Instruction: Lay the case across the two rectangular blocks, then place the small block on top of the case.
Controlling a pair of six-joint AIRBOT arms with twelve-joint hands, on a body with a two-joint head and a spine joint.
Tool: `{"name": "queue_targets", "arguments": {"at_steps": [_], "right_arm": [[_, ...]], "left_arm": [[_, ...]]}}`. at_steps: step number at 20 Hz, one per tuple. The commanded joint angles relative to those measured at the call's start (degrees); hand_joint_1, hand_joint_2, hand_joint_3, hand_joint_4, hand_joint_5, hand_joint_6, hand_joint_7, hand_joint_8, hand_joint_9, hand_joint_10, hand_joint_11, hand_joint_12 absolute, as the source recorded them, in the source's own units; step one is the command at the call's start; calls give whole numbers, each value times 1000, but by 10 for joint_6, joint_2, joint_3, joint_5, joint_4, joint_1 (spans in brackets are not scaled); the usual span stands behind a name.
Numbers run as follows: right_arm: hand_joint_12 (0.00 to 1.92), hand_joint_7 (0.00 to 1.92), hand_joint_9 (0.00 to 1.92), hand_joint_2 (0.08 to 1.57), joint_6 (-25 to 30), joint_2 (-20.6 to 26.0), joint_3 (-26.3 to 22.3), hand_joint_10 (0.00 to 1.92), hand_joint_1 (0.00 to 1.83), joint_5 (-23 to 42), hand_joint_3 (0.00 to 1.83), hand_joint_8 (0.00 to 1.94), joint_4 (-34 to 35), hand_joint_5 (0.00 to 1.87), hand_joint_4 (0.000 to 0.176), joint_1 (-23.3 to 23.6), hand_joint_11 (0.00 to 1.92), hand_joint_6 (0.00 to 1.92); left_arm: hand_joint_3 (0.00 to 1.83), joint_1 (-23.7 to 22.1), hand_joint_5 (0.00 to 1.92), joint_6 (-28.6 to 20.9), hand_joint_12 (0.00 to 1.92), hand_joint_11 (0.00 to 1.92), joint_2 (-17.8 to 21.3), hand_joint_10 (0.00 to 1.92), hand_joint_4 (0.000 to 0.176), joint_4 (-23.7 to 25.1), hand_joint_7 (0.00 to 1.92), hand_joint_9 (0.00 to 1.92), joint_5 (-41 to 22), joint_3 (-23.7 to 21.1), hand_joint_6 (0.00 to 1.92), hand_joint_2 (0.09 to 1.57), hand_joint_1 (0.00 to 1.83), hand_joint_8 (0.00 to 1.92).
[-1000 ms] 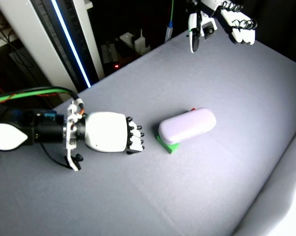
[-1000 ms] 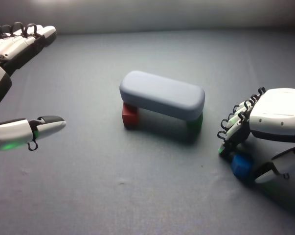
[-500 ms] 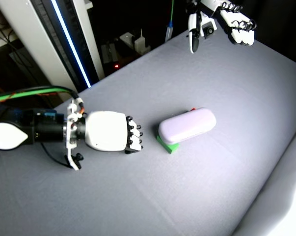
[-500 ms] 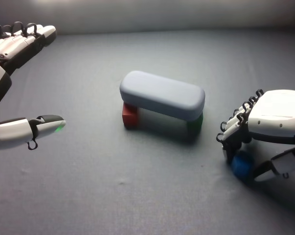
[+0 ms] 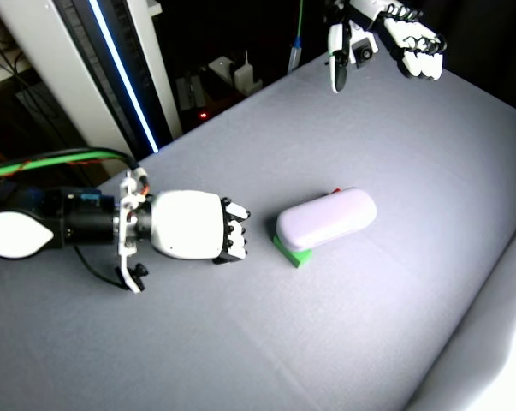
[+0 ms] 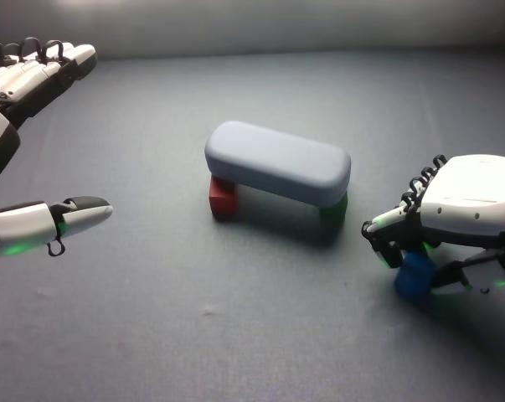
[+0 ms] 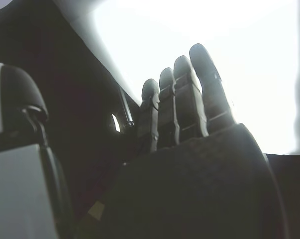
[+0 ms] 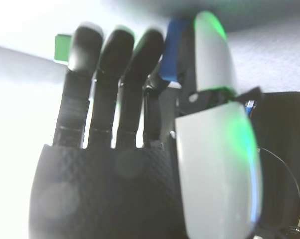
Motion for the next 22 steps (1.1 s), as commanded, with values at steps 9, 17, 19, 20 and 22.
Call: {"name": "queue_targets", "arguments": {"at_steps": [9, 17, 19, 20, 22], "right_arm": [[1655, 1092, 928, 1047, 1, 8, 8, 1431, 1375, 69, 0, 890, 48, 720, 0, 7, 842, 1410], [1568, 1104, 941, 1113, 0, 14, 13, 1174, 1236, 88, 0, 864, 72, 856, 0, 11, 790, 1191], [1764, 1072, 907, 1127, 0, 15, 15, 1282, 1228, 90, 3, 957, 74, 824, 0, 21, 693, 1209], [1829, 1028, 889, 1148, -1, 15, 16, 1406, 1222, 92, 5, 1070, 74, 786, 0, 26, 711, 1229], [1880, 923, 882, 1141, -9, 15, 17, 1520, 1141, 92, 0, 1314, 78, 885, 0, 37, 783, 1153]], "left_arm": [[0, -3, 204, -4, 732, 0, -7, 5, 0, 3, 188, 206, -73, 4, 4, 957, 939, 4], [0, 1, 218, -5, 809, 0, -9, 11, 0, 0, 195, 232, -73, 3, 3, 953, 920, 1], [0, 1, 218, -6, 857, 0, -9, 6, 0, 0, 193, 232, -73, 3, 2, 948, 877, 0], [0, 1, 218, -7, 860, 0, -9, 5, 0, 0, 195, 232, -73, 3, 2, 947, 883, 1], [0, 1, 221, -7, 826, 0, -10, 2, 0, 0, 192, 221, -73, 4, 2, 943, 894, 1]]}}
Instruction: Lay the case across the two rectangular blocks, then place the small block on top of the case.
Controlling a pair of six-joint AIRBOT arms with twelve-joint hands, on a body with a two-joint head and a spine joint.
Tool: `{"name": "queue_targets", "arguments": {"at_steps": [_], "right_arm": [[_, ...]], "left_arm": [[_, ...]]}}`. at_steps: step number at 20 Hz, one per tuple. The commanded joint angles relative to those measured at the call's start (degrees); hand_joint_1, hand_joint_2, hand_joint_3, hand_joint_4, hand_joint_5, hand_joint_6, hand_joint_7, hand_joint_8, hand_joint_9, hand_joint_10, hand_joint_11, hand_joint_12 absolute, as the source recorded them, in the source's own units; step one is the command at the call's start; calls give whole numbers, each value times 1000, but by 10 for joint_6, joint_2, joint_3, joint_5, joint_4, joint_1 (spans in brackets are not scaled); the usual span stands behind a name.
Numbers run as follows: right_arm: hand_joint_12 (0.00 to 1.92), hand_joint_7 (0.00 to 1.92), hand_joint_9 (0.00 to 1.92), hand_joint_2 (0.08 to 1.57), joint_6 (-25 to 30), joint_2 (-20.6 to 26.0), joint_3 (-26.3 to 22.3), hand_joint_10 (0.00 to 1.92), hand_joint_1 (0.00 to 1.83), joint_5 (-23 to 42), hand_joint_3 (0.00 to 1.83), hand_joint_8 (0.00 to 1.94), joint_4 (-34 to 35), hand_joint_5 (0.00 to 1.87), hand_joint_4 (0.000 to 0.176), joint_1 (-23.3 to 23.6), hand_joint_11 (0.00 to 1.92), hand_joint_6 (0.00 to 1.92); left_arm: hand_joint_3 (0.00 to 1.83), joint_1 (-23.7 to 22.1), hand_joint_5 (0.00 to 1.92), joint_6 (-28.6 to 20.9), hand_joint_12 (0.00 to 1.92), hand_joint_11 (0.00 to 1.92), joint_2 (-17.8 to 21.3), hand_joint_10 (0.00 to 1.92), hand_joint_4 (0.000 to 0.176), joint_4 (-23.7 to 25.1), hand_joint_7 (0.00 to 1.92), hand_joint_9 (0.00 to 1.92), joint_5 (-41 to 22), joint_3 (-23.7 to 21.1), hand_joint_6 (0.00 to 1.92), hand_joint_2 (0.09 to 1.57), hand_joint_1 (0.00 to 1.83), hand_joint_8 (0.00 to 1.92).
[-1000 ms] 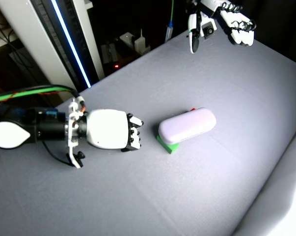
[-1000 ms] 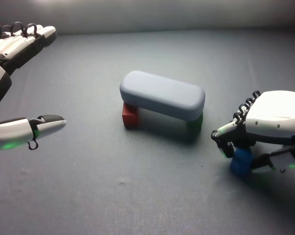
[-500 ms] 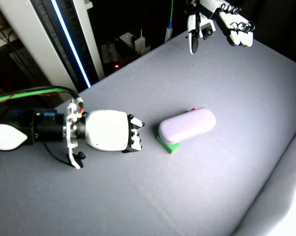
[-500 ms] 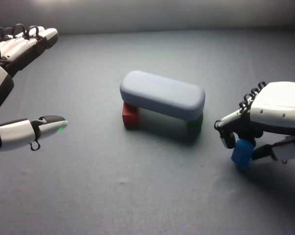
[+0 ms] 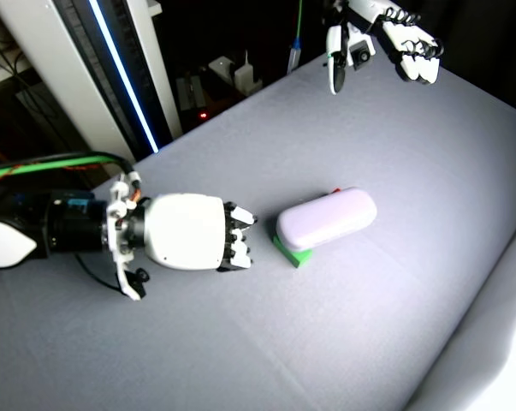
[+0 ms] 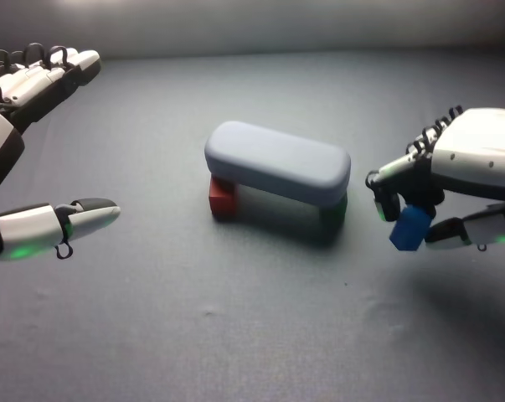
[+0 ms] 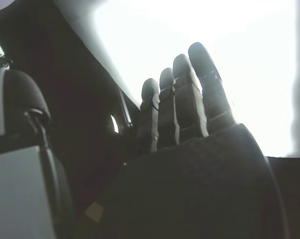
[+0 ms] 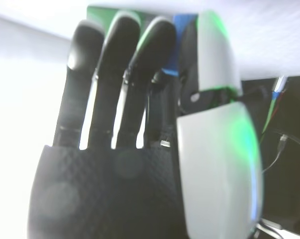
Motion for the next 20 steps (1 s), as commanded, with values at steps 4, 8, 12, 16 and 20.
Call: {"name": "queue_targets", "arguments": {"at_steps": [4, 8, 12, 16, 20], "right_arm": [[1786, 990, 852, 1159, -8, -6, 10, 1421, 1212, 60, 0, 1142, 31, 795, 0, 33, 718, 1216], [1633, 1020, 878, 1122, -8, -16, 23, 1389, 1234, 62, 0, 1091, 38, 909, 0, 52, 800, 1039], [1583, 1111, 897, 1097, -8, -26, 39, 1280, 1239, 62, 0, 882, 43, 912, 0, 76, 815, 1080], [1597, 1075, 855, 1107, -15, -32, 49, 1310, 1229, 56, 1, 941, 43, 893, 0, 98, 767, 1110], [1407, 1165, 962, 1084, -23, -51, 63, 1033, 1246, 43, 0, 751, 43, 915, 0, 117, 809, 1093]], "left_arm": [[0, -1, 212, -3, 814, 0, -3, 3, 0, 4, 189, 228, -69, 4, 1, 942, 871, 2], [0, -1, 221, -3, 829, 0, -5, 2, 0, 4, 193, 229, -67, 5, 2, 936, 878, 2], [0, -1, 207, -4, 831, 0, -6, 2, 0, 4, 197, 237, -66, 5, 0, 929, 827, 4], [0, -1, 217, -5, 837, 0, -8, 2, 0, 4, 209, 239, -63, 7, 3, 933, 860, 6], [0, -1, 217, -7, 876, 0, -9, 4, 0, 4, 211, 243, -60, 9, 1, 928, 817, 3]]}}
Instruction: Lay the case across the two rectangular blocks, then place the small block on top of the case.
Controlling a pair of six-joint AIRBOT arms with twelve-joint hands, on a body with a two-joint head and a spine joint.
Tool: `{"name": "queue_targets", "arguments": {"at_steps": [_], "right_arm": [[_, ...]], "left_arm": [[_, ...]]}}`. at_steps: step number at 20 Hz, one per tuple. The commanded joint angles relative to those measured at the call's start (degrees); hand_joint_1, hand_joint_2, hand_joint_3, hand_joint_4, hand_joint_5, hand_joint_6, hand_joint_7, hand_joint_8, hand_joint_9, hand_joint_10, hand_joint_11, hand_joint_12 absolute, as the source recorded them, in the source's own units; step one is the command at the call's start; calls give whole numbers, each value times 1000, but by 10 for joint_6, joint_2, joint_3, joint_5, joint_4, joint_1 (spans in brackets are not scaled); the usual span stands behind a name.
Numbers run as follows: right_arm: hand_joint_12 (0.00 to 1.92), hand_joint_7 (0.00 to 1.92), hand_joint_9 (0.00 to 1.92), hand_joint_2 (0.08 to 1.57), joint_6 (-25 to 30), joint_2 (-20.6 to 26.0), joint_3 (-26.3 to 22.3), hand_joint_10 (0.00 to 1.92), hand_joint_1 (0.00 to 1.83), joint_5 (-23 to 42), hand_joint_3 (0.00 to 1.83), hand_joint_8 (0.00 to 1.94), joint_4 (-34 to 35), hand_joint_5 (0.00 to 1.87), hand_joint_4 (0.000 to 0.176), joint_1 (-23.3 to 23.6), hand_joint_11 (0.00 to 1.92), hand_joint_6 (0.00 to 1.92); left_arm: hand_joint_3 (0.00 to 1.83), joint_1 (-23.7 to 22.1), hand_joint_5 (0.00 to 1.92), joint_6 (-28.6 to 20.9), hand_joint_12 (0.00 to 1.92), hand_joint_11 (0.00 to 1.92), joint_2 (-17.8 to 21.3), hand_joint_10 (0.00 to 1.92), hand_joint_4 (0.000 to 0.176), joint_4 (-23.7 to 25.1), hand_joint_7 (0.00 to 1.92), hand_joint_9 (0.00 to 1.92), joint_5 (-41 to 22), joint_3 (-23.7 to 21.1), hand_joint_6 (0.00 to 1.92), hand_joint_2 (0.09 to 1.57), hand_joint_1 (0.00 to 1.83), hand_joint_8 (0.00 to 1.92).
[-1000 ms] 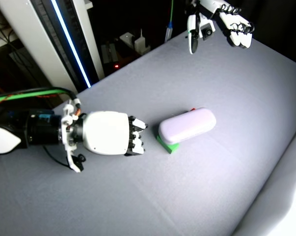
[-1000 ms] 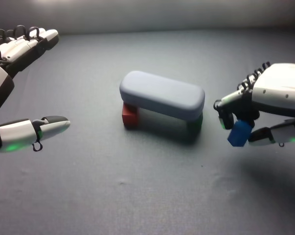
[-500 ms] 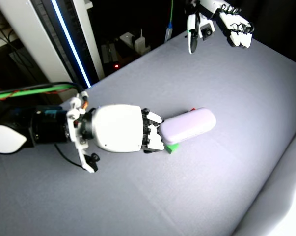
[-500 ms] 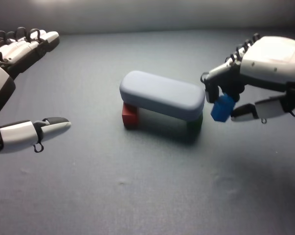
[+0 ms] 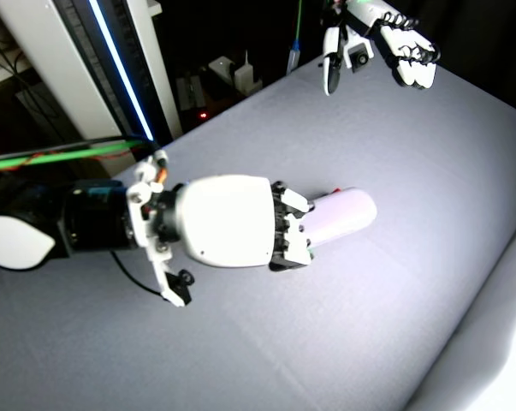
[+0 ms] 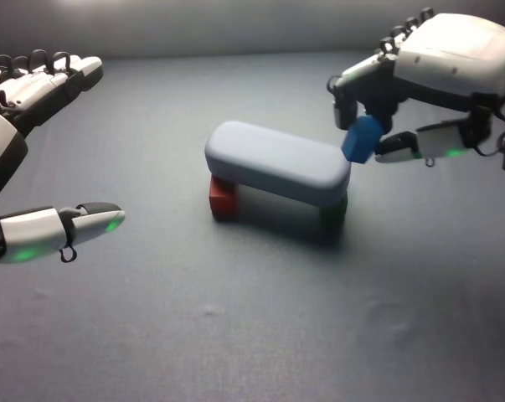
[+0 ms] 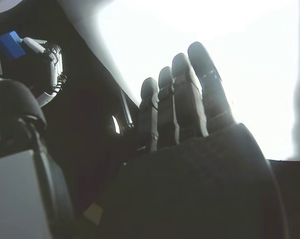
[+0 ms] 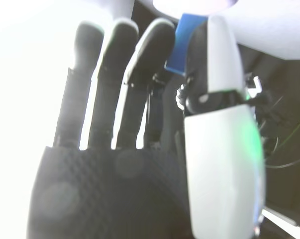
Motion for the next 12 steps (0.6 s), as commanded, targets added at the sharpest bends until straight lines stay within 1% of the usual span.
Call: {"name": "queue_targets", "arguments": {"at_steps": [1, 2, 3, 4, 6, 7, 8, 9, 10, 12], "right_arm": [[1456, 1175, 981, 1079, -2, -1, 3, 1054, 1249, 53, 0, 748, 22, 928, 0, 9, 829, 1058], [1505, 1170, 972, 1077, -3, -7, 6, 1099, 1247, 51, 0, 761, 22, 939, 0, 12, 825, 1036], [1552, 1117, 927, 1087, -5, -12, 9, 1204, 1242, 50, 4, 882, 22, 939, 0, 15, 811, 1017], [1503, 1109, 919, 1093, -9, -17, 11, 1198, 1238, 46, 3, 879, 22, 920, 0, 18, 812, 1061], [1488, 1087, 905, 1088, -18, -25, 16, 1207, 1235, 36, 0, 924, 22, 971, 0, 24, 785, 977], [1556, 1041, 1022, 1074, -20, -31, 20, 1323, 1189, 31, 0, 1079, 22, 1033, 0, 25, 926, 914], [1620, 1006, 1044, 1072, -20, -35, 24, 1427, 1179, 27, 0, 1212, 22, 1044, 0, 26, 975, 903], [1657, 994, 1062, 1074, -20, -40, 29, 1479, 1175, 21, 1, 1277, 22, 1040, 0, 28, 1012, 909], [1644, 973, 1043, 1078, -20, -44, 32, 1453, 1173, 18, 1, 1269, 22, 1033, 0, 29, 1001, 920], [1589, 998, 1058, 1077, -20, -54, 42, 1356, 1174, 8, 0, 1154, 22, 1036, 0, 30, 999, 915]], "left_arm": [[0, -2, 210, -3, 825, 0, -3, 4, 0, 5, 203, 232, -66, 4, 1, 931, 808, 4], [1, -3, 205, -4, 799, 0, -3, 3, 0, 5, 199, 229, -66, 5, 0, 935, 798, 2], [1, -2, 207, -4, 813, 0, -3, 3, 0, 5, 205, 233, -66, 5, 1, 937, 780, 2], [1, -2, 209, -4, 815, 0, -3, 1, 0, 6, 205, 229, -65, 5, 1, 938, 790, 1], [2, -3, 205, -5, 818, 0, -4, 0, 0, 7, 202, 226, -64, 6, 0, 941, 776, 0], [0, -3, 211, -5, 820, 0, -5, 5, 0, 7, 209, 236, -64, 6, 2, 934, 766, 3], [0, -3, 211, -6, 798, 0, -5, 2, 0, 7, 209, 232, -63, 6, 1, 932, 760, 2], [0, -3, 211, -6, 771, 0, -5, 0, 0, 7, 210, 229, -63, 7, 1, 931, 762, 1], [0, -3, 201, -6, 729, 0, -5, 1, 0, 8, 202, 219, -63, 7, 1, 934, 753, 1], [0, -4, 208, -7, 762, 0, -6, 3, 0, 8, 210, 228, -62, 8, 2, 928, 752, 3]]}}
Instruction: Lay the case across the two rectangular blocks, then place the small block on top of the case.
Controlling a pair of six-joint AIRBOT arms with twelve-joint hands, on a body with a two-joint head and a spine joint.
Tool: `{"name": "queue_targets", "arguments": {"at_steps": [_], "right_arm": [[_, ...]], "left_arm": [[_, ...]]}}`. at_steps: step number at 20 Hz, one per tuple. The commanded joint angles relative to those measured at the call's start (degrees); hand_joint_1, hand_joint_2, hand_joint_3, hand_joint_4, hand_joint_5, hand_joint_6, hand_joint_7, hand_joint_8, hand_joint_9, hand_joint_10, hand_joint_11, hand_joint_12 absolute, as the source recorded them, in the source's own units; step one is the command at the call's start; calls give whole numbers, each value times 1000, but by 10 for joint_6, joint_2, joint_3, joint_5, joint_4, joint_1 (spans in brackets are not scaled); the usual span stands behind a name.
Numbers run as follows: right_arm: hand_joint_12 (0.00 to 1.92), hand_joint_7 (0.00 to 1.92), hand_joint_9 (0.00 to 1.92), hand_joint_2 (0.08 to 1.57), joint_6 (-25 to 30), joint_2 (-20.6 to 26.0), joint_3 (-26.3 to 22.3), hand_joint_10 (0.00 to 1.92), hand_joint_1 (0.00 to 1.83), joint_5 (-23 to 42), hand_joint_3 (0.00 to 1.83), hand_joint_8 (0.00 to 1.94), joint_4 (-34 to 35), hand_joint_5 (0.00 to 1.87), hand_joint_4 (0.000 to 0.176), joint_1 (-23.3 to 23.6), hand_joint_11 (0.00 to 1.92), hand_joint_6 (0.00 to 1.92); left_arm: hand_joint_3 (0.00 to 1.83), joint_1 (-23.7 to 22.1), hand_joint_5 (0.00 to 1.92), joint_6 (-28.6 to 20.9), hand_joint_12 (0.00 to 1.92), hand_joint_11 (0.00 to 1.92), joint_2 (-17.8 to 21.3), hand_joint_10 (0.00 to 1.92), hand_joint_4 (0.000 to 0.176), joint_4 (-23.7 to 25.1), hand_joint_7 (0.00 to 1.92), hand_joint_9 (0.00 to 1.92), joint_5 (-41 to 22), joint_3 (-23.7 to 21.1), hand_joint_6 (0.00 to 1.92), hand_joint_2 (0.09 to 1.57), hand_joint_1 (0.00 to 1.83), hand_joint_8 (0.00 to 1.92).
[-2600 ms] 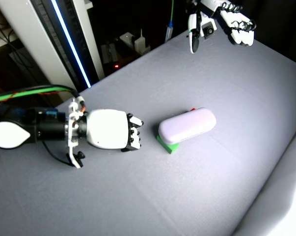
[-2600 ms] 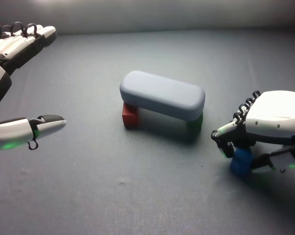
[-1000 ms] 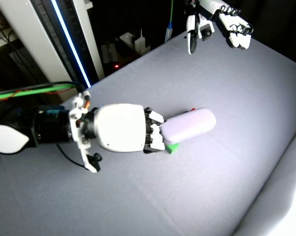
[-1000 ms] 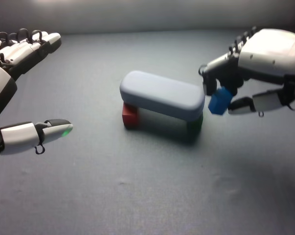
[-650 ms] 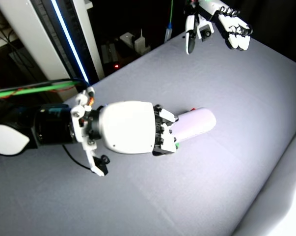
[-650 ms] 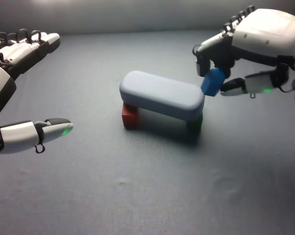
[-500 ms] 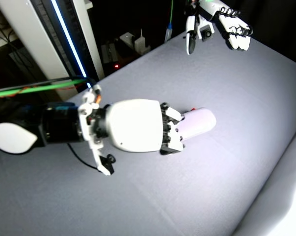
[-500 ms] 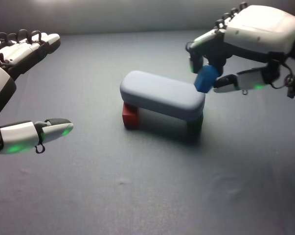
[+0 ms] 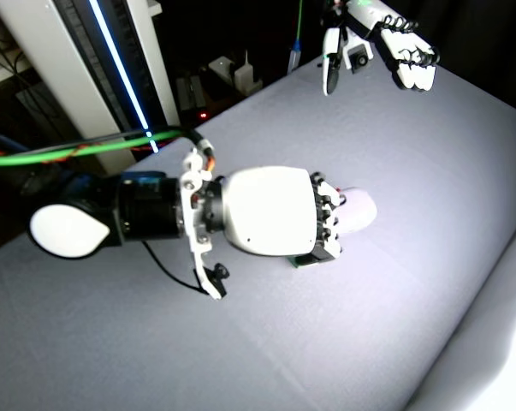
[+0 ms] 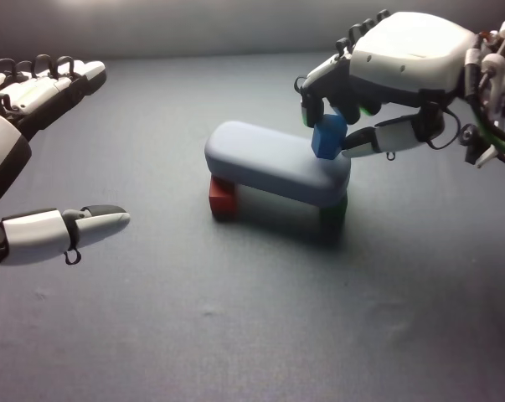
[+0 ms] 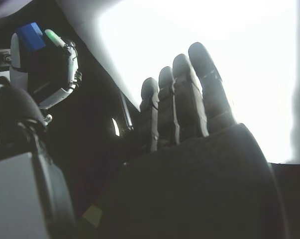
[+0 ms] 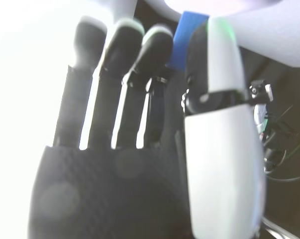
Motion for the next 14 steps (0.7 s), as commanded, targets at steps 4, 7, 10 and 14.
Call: {"name": "queue_targets", "arguments": {"at_steps": [4, 7, 10, 14], "right_arm": [[1647, 1103, 1024, 1084, 0, -10, 12, 1377, 1246, 38, 0, 997, 12, 966, 0, 15, 978, 921], [1566, 1178, 1051, 1069, 0, -17, 18, 1243, 1261, 31, 0, 823, 8, 968, 0, 18, 959, 934], [1677, 988, 1001, 1075, -1, -21, 20, 1398, 1177, 26, 1, 1128, 5, 1034, 0, 18, 955, 914], [1683, 1015, 900, 1115, -7, -22, 19, 1451, 1226, 22, 2, 1088, 4, 924, 0, 18, 897, 1011]], "left_arm": [[0, -5, 212, -6, 736, 0, -4, 1, 0, 7, 208, 216, -68, 5, 1, 925, 780, 0], [0, -5, 202, -6, 746, 0, -4, 4, 14, 8, 213, 227, -68, 6, 0, 925, 747, 1], [0, -6, 201, -8, 716, 0, -6, 2, 23, 9, 198, 205, -67, 7, 0, 927, 737, 0], [1, -6, 186, -9, 718, 0, -6, 1, 33, 9, 194, 202, -67, 7, 0, 930, 713, 0]]}}
